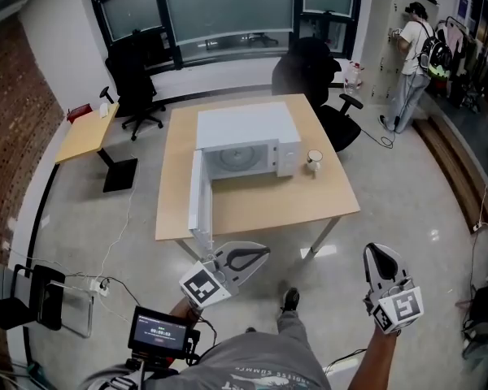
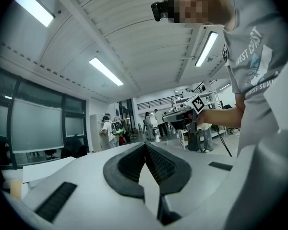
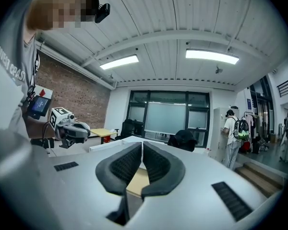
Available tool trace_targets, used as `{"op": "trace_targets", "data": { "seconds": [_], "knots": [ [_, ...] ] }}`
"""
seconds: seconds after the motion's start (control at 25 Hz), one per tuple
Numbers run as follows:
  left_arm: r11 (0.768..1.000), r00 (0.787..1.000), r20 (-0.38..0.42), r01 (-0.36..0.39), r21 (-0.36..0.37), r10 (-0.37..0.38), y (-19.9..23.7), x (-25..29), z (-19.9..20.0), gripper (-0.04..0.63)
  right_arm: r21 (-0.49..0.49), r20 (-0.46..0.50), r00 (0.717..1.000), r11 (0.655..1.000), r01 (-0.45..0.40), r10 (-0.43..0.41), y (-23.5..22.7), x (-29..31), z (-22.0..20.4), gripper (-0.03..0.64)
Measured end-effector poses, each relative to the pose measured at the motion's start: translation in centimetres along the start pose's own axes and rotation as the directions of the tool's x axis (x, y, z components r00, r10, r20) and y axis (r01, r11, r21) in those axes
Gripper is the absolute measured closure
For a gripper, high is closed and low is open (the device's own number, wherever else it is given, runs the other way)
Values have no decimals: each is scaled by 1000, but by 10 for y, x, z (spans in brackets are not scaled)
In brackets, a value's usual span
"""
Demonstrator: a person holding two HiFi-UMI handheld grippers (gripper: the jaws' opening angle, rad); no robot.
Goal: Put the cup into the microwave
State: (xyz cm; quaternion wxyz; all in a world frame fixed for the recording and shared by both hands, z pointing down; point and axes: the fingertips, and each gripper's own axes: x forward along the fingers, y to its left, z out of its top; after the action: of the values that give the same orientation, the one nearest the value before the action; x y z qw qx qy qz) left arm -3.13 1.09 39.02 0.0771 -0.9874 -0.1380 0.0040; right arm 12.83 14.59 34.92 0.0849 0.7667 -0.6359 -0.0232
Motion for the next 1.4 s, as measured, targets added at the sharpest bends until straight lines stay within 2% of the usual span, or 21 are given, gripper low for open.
{"op": "trace_targets", "data": {
  "seconds": [0.36, 0.68, 0.96, 1.4],
  "knots": [
    [998, 998, -15, -68, 15, 68, 64, 29, -17, 575, 21, 15, 997, 997, -71, 70, -43, 91, -13, 597],
    [989, 991, -50, -129, -74, 125, 127, 76, -39, 574, 44, -19, 992, 991, -127, 127, -103, 178, -37, 597],
    [979, 981, -104, -175, -101, 164, 171, 118, -65, 574, 82, -50, 981, 980, -183, 188, -155, 254, -73, 597],
    [940, 936, -226, -307, -149, 270, 230, 148, -103, 575, 174, -143, 959, 960, -220, 246, -225, 373, -163, 595]
  ]
}}
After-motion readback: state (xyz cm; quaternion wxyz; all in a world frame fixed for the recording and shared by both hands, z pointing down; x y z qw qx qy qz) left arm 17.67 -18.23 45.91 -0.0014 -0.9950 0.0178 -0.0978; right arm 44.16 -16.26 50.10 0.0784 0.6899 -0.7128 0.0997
